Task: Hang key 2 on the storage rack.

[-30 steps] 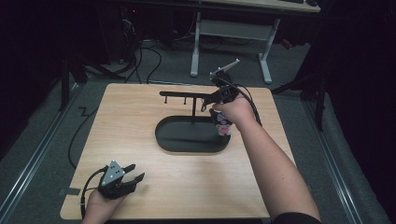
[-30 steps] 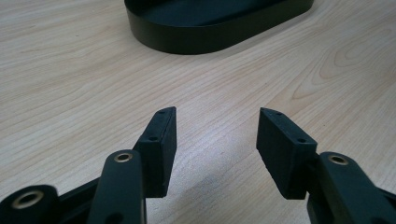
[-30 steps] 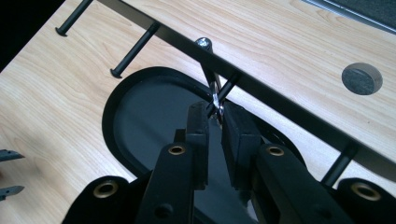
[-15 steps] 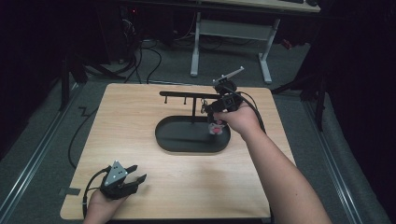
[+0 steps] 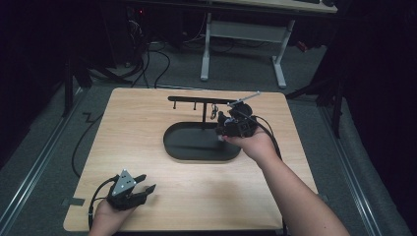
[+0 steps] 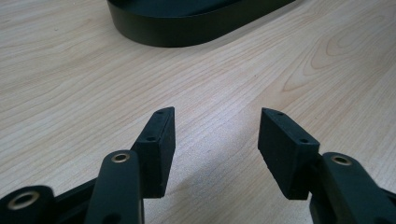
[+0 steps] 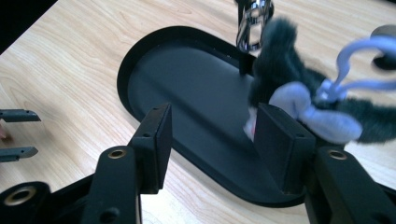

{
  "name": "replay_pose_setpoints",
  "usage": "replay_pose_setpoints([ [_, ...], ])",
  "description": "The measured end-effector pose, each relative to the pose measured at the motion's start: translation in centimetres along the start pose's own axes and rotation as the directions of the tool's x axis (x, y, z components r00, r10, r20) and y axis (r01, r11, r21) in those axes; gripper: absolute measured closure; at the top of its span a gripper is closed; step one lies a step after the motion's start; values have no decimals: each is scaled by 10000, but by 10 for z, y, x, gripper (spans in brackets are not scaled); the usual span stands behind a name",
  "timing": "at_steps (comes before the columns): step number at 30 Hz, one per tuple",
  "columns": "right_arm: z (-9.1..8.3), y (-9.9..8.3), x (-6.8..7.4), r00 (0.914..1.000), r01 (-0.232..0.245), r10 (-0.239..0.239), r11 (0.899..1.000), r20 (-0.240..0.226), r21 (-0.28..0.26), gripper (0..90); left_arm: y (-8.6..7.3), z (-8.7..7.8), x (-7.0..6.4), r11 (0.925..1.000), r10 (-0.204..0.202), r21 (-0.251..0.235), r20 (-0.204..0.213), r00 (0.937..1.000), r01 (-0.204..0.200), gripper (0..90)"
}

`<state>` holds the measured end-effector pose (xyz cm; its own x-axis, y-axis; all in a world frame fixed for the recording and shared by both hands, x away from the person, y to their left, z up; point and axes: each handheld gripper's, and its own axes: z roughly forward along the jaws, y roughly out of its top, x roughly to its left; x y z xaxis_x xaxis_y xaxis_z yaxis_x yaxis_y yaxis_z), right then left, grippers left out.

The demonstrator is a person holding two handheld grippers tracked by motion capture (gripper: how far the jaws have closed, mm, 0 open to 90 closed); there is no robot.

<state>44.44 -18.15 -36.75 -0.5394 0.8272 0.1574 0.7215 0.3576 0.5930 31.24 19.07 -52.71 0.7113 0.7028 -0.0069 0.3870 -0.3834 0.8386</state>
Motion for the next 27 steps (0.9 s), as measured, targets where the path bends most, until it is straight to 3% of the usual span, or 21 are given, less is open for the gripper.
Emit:
replay_pose_setpoints([
  [7,5,-25,3,9999,73,-71,9996,77,-270,438,0,0,-1,9999,76,-125,183,9998,-74,455],
  [12,9,-54,7,9992,265,-246,9976,310,-644,414,0,0,-4,9997,175,-174,331,9993,-169,444],
  [17,16,-86,6,9999,106,-104,9952,29,-975,382,1,2,-6,9995,267,-168,422,9988,-261,444],
  [22,21,-120,7,9984,536,-498,9867,284,-1533,362,2,3,-9,9995,253,-202,511,9984,-243,444],
  [27,19,-158,5,9986,492,-432,9737,315,-2226,354,6,3,-16,9991,325,-296,698,9970,-305,444],
])
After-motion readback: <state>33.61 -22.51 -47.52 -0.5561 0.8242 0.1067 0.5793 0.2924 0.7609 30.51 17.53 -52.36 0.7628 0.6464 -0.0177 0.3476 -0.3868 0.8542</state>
